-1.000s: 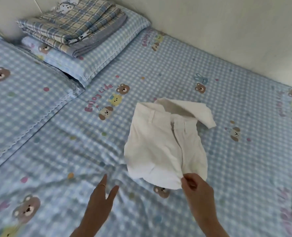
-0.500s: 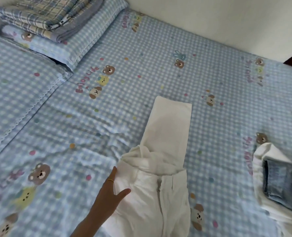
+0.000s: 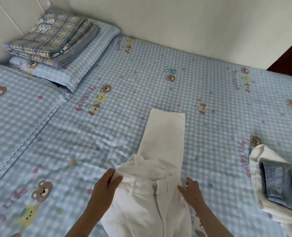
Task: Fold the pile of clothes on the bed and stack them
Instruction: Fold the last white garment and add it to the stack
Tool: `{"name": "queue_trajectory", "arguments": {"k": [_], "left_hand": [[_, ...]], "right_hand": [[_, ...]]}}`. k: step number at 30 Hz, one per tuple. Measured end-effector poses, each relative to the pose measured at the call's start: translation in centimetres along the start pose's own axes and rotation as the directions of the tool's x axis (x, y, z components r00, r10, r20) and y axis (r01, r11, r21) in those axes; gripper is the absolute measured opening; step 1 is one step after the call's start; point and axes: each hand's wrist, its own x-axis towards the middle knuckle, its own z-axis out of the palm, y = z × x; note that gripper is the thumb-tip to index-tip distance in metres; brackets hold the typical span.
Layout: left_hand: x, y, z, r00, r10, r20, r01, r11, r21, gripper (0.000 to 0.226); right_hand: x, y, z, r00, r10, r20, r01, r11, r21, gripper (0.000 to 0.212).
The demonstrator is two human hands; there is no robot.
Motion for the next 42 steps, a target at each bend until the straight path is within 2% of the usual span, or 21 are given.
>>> {"name": "queue_trajectory", "arguments": {"k": [3,5,7,9,11,12,15,18,20,23,25,27,30,33,37,39,42], "left_hand": [[-3.0,1.7,-2.6,0.997,0.025,0.070,-0.027,1.000,0.016,0.008],[-4.8,3.1,-4.5,0.992,0.042,0.123,-0.045,0.999,0.025,0.013],[-6.2,4.2,-5.8,0.987,0.003,0.159,0.003,0.999,-0.035,0.028],[-7.3,4.4,-6.8,0.989,0.003,0.151,0.010,0.997,-0.081,0.045],[-8.3,5.4,-7.1,0.990,0.047,0.130,-0.046,0.999,-0.014,0.023],[-8.5,5.7,-7.2,0.991,0.072,0.113,-0.073,0.997,0.004,0.011],[-8.1,5.1,-8.0,0.994,0.076,-0.079,-0.074,0.997,0.027,0.015],[-8.6,6.3,-8.7,0.971,0.017,-0.238,-0.016,1.000,0.008,0.012],[-8.8,8.1,-8.8,0.949,0.020,-0.316,-0.022,1.000,-0.003,0.016],[-10.0,12.6,-8.6,0.916,0.074,-0.394,-0.058,0.997,0.053,0.022],[-11.0,16.7,-8.6,0.907,0.104,-0.409,-0.098,0.995,0.036,0.026],[-11.1,20.1,-8.4,0.881,0.126,-0.456,-0.125,0.992,0.032,0.032],[-13.7,27.1,-8.5,0.826,0.259,-0.501,-0.276,0.960,0.041,0.034],[-17.2,33.1,-7.9,0.768,0.376,-0.519,-0.444,0.896,-0.008,0.025],[-21.5,36.3,-5.7,0.705,0.407,-0.581,-0.531,0.845,-0.053,0.024],[-23.1,36.8,-4.4,0.691,0.399,-0.603,-0.551,0.831,-0.082,0.022],[-24.9,36.8,-2.0,0.730,0.397,-0.556,-0.559,0.816,-0.151,0.019]], "right_hand": [[-1.4,-0.3,-1.3,0.998,0.004,0.055,-0.003,1.000,-0.017,0.066],[-2.2,-2.1,-1.4,0.991,-0.018,0.133,0.005,0.995,0.098,0.062],[-2.6,-4.3,-0.9,0.977,-0.083,0.196,0.042,0.978,0.206,0.051],[-2.7,-6.1,0.1,0.963,-0.174,0.205,0.123,0.964,0.237,0.040],[-2.8,-7.8,0.8,0.950,-0.240,0.200,0.180,0.944,0.277,0.037],[-3.1,-8.6,0.9,0.943,-0.264,0.204,0.199,0.935,0.292,0.033],[-4.0,-9.5,-0.7,0.926,-0.335,0.172,0.242,0.879,0.411,0.018],[-7.1,-10.0,-4.8,0.918,-0.372,0.136,0.271,0.841,0.468,0.019],[-10.0,-10.8,-8.5,0.919,-0.388,0.070,0.309,0.819,0.483,0.020],[-15.3,-11.9,-13.3,0.898,-0.431,-0.092,0.427,0.799,0.423,0.009],[-19.3,-13.0,-16.9,0.859,-0.448,-0.247,0.509,0.798,0.322,0.002],[-21.4,-14.1,-18.5,0.808,-0.472,-0.352,0.567,0.784,0.251,0.008],[-28.0,-15.9,-22.3,0.707,-0.497,-0.503,0.658,0.724,0.207,0.013],[-34.5,-17.8,-23.8,0.598,-0.544,-0.589,0.736,0.664,0.133,0.018],[-40.7,-18.5,-22.6,0.487,-0.591,-0.643,0.807,0.587,0.072,0.016],[-42.4,-18.6,-21.5,0.471,-0.592,-0.654,0.819,0.570,0.074,0.013],[-43.8,-18.8,-19.7,0.483,-0.609,-0.629,0.823,0.562,0.088,0.013]]}}
